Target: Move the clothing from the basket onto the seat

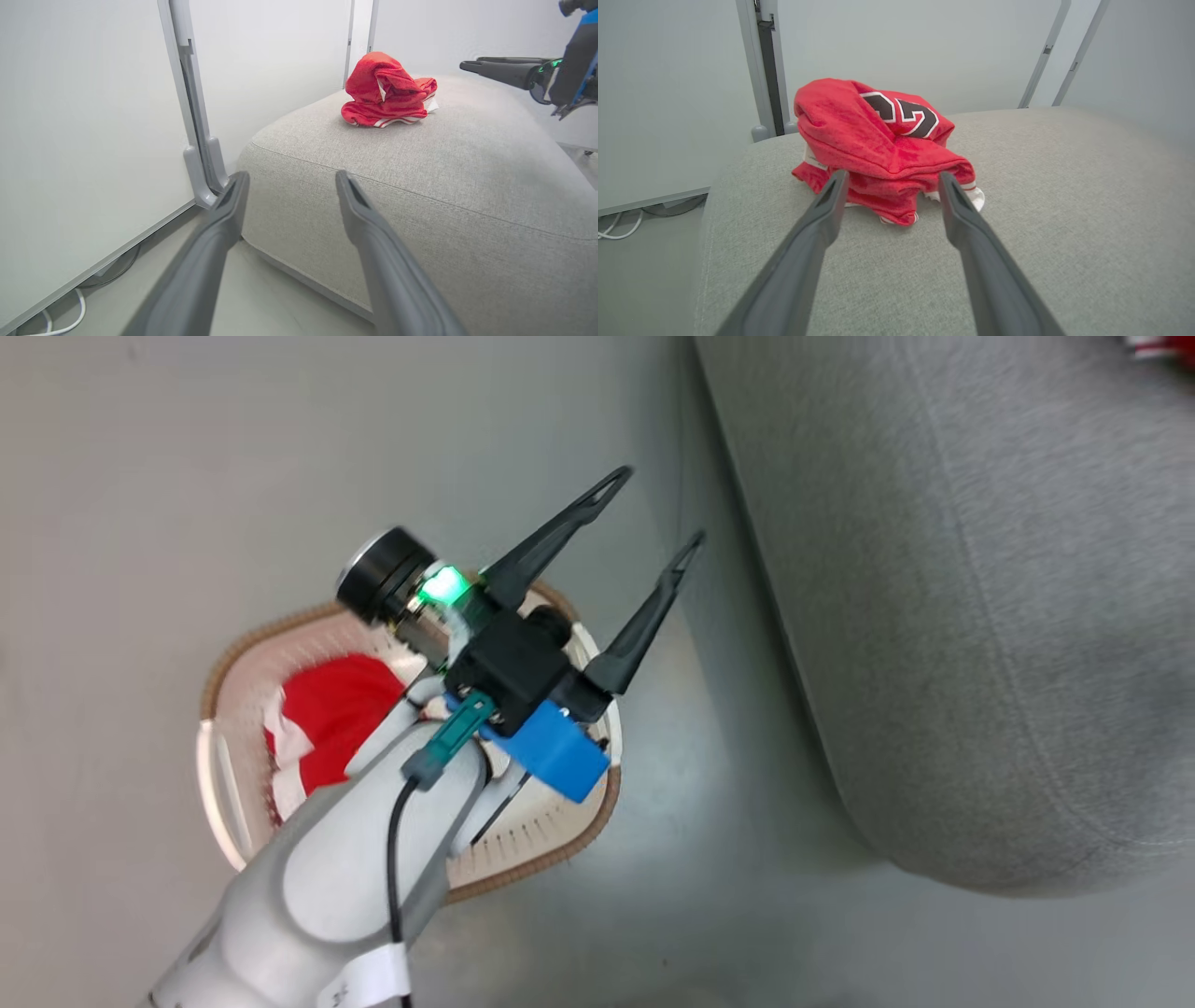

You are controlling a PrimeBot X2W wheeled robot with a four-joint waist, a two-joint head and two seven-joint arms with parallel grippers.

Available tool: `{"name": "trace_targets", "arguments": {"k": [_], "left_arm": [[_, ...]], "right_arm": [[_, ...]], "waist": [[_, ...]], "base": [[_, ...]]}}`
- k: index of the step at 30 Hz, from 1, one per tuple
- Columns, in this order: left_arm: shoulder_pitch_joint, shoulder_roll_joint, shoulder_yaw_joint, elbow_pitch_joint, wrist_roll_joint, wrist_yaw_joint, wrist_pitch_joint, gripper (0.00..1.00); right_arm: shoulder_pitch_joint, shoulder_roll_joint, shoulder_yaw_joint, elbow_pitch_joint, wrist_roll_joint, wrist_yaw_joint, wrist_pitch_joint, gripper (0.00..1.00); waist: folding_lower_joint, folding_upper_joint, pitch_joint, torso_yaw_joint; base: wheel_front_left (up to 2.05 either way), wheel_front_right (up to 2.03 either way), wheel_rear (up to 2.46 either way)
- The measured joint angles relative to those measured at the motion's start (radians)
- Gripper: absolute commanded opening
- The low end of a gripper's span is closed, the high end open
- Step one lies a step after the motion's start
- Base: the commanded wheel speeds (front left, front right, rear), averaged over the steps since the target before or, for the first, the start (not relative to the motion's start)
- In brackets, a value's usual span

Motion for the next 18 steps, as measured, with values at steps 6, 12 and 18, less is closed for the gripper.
{"name": "trace_targets", "arguments": {"k": [6,12,18], "left_arm": [[0.139,0.004,0.139,-0.036,-0.009,0.023,0.000,1.00],[0.281,-0.017,0.287,-0.072,-0.001,0.038,0.000,1.00],[0.421,-0.041,0.427,-0.088,0.025,0.049,0.000,1.00]], "right_arm": [[0.132,0.027,0.067,-0.137,0.023,0.000,0.000,1.00],[0.255,0.059,0.151,-0.243,0.039,0.000,0.000,1.00],[0.354,0.101,0.233,-0.312,0.042,0.000,0.000,1.00]], "waist": [[-0.0002,0.0000,-0.135,0.001],[-0.0003,0.0000,-0.264,0.018],[-0.0003,0.0001,-0.378,0.051]], "base": [[0.00,0.00,0.00],[0.00,0.00,0.00],[0.00,0.00,0.00]]}}
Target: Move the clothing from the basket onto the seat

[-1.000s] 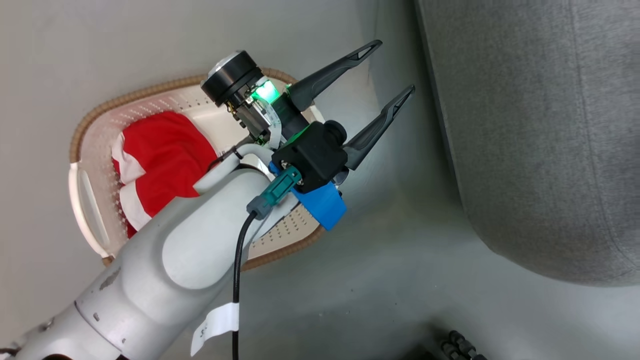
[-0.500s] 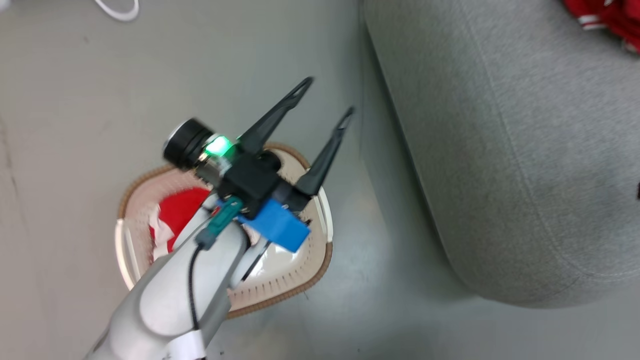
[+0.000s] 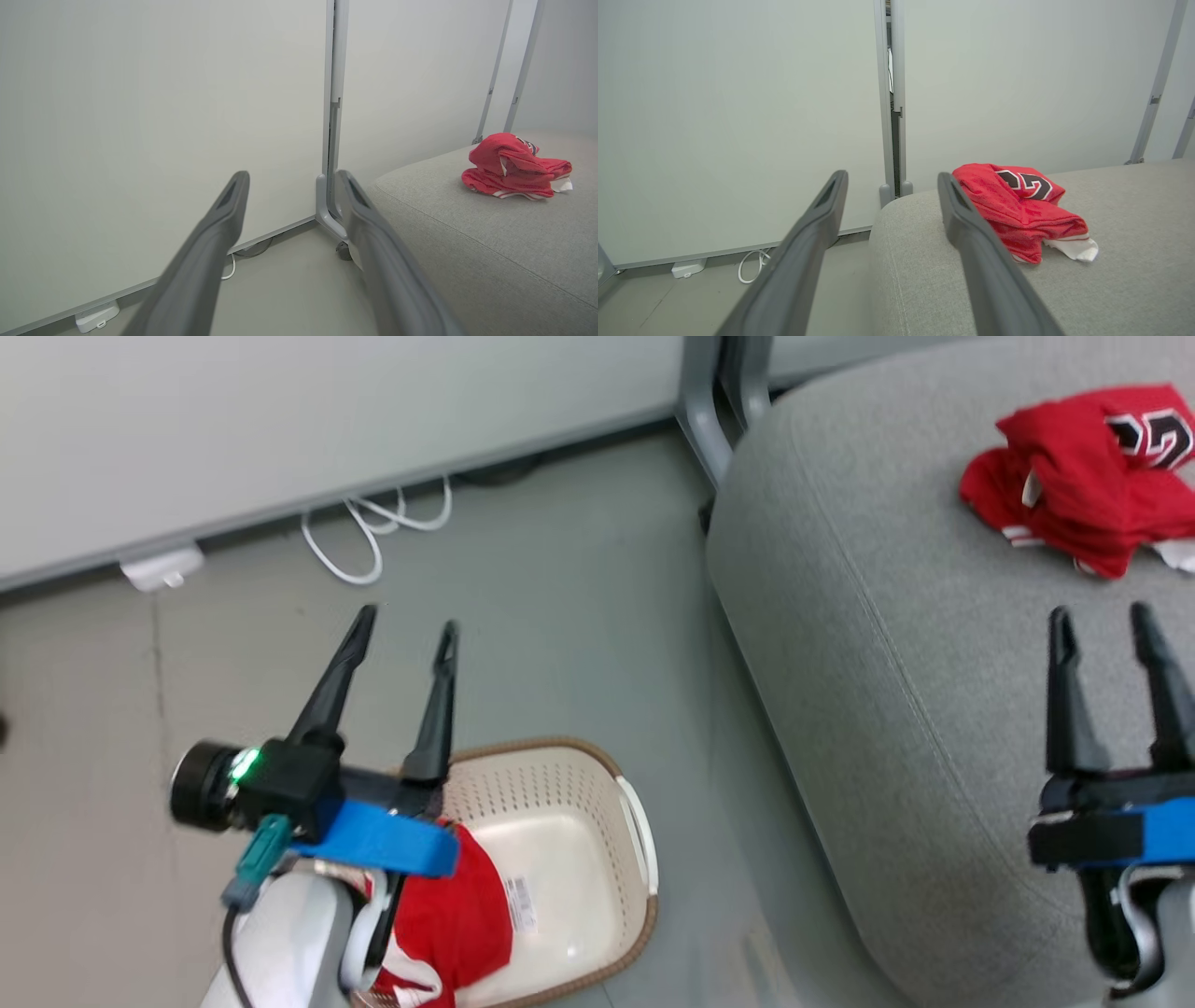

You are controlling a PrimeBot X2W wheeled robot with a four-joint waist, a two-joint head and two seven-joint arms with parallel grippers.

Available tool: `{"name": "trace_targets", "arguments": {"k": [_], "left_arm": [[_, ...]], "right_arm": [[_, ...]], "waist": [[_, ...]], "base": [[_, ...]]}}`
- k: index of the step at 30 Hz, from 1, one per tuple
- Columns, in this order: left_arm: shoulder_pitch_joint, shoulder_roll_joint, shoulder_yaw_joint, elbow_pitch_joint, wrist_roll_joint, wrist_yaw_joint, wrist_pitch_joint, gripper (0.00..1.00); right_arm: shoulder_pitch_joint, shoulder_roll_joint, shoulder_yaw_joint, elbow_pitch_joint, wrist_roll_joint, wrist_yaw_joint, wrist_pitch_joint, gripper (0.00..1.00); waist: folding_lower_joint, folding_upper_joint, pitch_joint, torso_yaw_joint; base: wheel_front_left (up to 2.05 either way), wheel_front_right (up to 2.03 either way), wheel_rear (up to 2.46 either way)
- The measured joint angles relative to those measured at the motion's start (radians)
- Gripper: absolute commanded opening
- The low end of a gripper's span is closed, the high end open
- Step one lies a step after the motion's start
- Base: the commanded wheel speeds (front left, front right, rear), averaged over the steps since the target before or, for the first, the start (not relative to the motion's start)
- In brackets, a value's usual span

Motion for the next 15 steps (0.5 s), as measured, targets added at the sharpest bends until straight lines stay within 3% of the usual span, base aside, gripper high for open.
{"name": "trace_targets", "arguments": {"k": [15], "left_arm": [[0.217,-0.072,0.251,-0.032,0.090,0.004,0.000,1.00]], "right_arm": [[0.129,0.065,0.097,-0.045,-0.031,0.000,0.000,1.00]], "waist": [[0.0001,0.0000,-0.173,0.126]], "base": [[0.00,0.00,0.00]]}}
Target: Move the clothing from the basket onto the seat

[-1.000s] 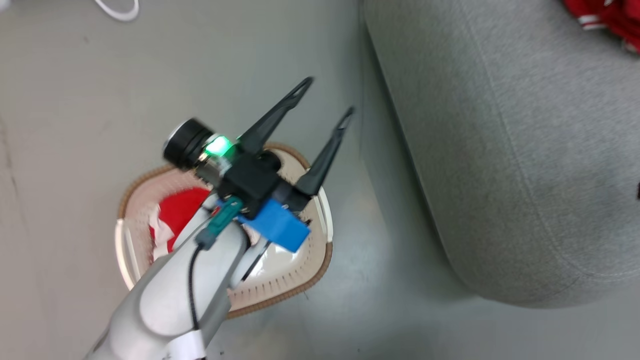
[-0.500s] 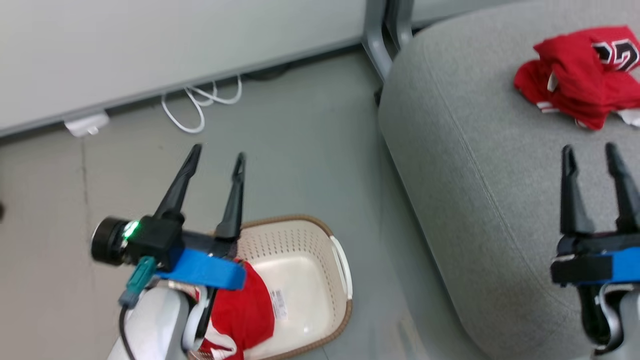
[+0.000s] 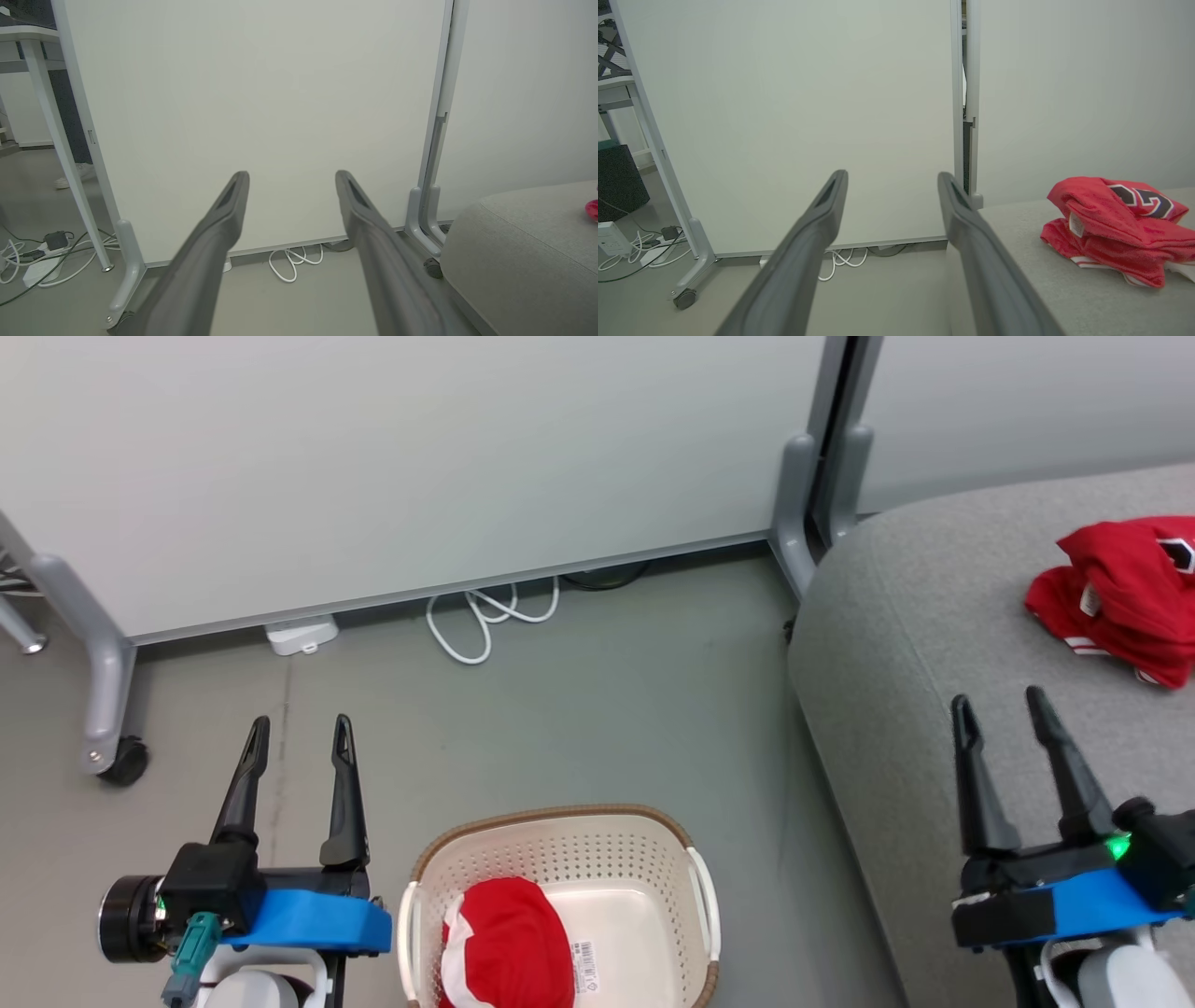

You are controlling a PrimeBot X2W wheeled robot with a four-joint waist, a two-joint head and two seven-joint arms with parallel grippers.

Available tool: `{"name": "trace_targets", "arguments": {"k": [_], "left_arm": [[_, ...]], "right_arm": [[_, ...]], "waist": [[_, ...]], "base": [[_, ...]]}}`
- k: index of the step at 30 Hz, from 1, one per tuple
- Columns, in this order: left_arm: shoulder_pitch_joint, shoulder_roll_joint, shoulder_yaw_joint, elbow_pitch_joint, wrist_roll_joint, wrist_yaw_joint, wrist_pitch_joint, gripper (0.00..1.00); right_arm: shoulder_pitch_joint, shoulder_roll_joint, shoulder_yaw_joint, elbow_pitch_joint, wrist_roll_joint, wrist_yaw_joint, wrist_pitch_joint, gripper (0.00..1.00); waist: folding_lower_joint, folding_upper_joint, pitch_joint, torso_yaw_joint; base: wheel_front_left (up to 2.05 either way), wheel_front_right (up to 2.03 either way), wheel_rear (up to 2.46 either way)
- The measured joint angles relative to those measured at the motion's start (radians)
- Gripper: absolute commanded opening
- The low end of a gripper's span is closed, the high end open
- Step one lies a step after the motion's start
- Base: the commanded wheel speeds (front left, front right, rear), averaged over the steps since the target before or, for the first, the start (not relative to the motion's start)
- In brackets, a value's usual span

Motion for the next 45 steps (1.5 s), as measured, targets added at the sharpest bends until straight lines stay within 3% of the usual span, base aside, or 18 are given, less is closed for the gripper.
{"name": "trace_targets", "arguments": {"k": [11,31,39,45], "left_arm": [[0.038,-0.031,0.038,0.018,0.035,-0.048,0.000,1.00],[0.019,-0.044,0.053,0.062,0.066,-0.078,0.000,1.00],[-0.097,-0.009,-0.050,0.169,0.068,-0.089,-0.001,1.00],[-0.225,0.068,-0.241,0.304,0.013,-0.093,-0.001,1.00]], "right_arm": [[0.007,0.052,0.034,0.064,-0.017,0.000,0.000,1.00],[0.007,0.083,0.017,0.122,-0.016,0.000,0.000,1.00],[-0.025,0.085,0.014,0.098,-0.017,0.000,0.000,1.00],[-0.080,0.084,0.011,0.069,-0.018,0.000,0.000,1.00]], "waist": [[0.0001,0.0000,-0.030,0.064],[0.0003,0.0000,-0.023,0.070],[0.0003,0.0000,0.013,0.041],[0.0003,0.0000,0.080,-0.001]], "base": [[0.00,0.00,0.00],[0.00,0.00,0.00],[0.00,0.00,0.00],[0.00,0.00,0.00]]}}
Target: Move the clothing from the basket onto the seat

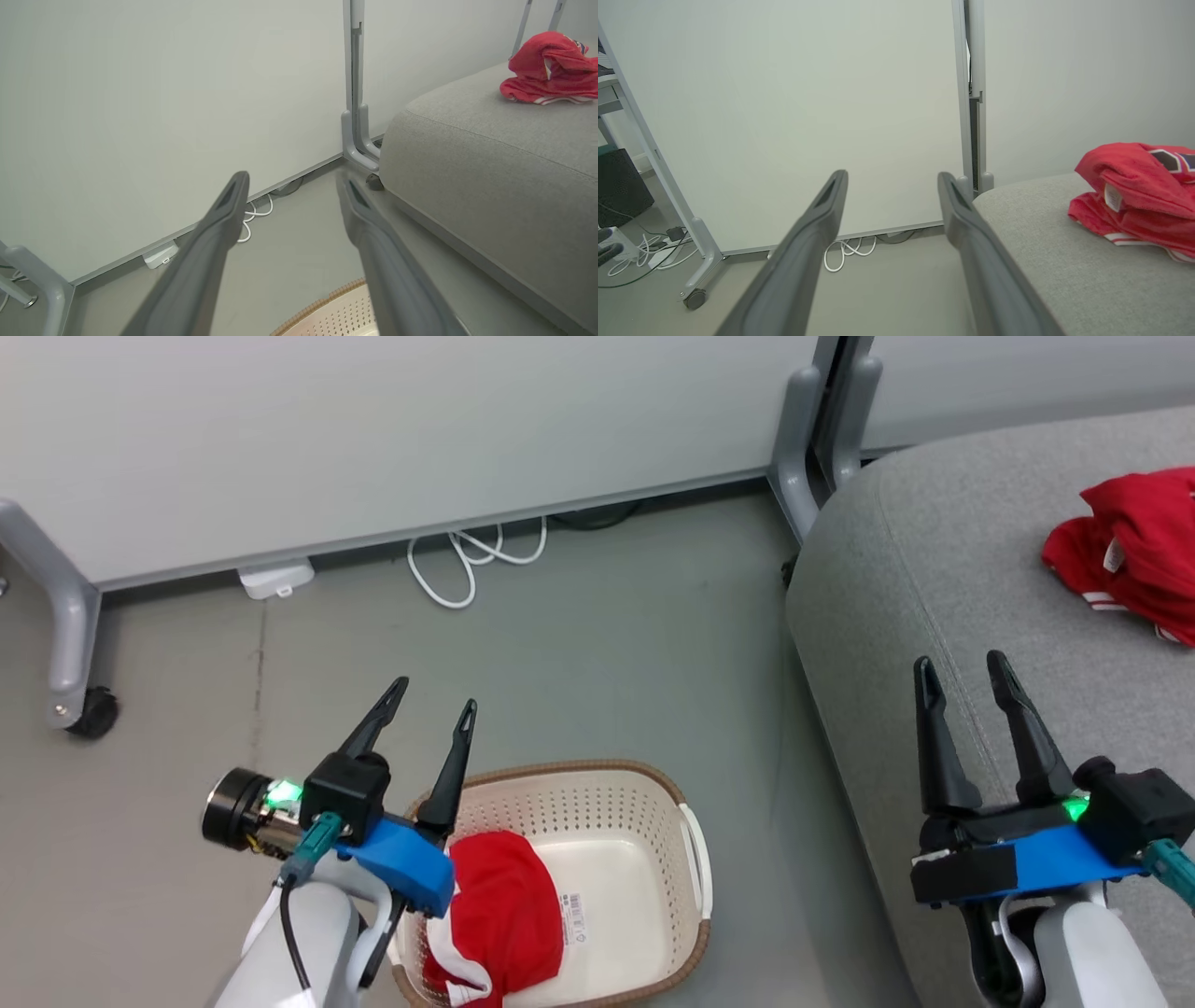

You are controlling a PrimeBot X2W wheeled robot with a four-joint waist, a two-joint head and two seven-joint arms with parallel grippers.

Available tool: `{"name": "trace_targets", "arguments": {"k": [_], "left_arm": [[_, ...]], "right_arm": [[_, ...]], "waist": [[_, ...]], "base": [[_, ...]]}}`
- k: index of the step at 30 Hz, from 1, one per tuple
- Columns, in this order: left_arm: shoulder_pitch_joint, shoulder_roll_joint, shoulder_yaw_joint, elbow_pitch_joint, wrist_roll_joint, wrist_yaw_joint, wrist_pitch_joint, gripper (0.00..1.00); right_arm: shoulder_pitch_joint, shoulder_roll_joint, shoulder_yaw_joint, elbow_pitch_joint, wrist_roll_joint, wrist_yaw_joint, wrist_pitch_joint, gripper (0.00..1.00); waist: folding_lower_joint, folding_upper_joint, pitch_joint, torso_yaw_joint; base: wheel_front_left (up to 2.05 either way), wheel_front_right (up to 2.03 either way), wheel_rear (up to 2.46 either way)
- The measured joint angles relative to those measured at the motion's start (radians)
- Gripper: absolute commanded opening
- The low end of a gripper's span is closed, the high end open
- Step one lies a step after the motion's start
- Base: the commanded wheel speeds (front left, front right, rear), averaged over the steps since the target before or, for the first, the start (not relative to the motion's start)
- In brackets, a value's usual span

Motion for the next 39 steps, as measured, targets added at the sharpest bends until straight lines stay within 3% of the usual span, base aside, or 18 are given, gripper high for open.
{"name": "trace_targets", "arguments": {"k": [13,25,29,39], "left_arm": [[-0.326,0.095,-0.436,0.335,-0.104,0.000,0.002,1.00],[-0.543,0.120,-0.898,0.553,-0.215,0.000,0.142,1.00],[-0.581,0.126,-0.955,0.593,-0.241,0.000,0.243,1.00],[-0.603,0.152,-0.967,0.600,-0.214,0.000,0.434,1.00]], "right_arm": [[-0.125,-0.003,-0.014,-0.072,0.003,0.000,0.000,1.00],[-0.230,-0.001,0.022,-0.130,0.012,0.000,0.000,1.00],[-0.255,0.000,0.024,-0.152,0.016,0.000,0.000,1.00],[-0.297,0.002,0.023,-0.213,0.022,0.000,0.000,1.00]], "waist": [[0.0001,0.0000,0.235,-0.096],[0.0002,-0.0001,0.474,-0.163],[0.0001,0.0000,0.547,-0.183],[0.0001,0.0000,0.706,-0.225]], "base": [[0.00,0.00,0.00],[0.00,0.00,0.00],[0.00,0.00,0.00],[0.00,0.00,0.00]]}}
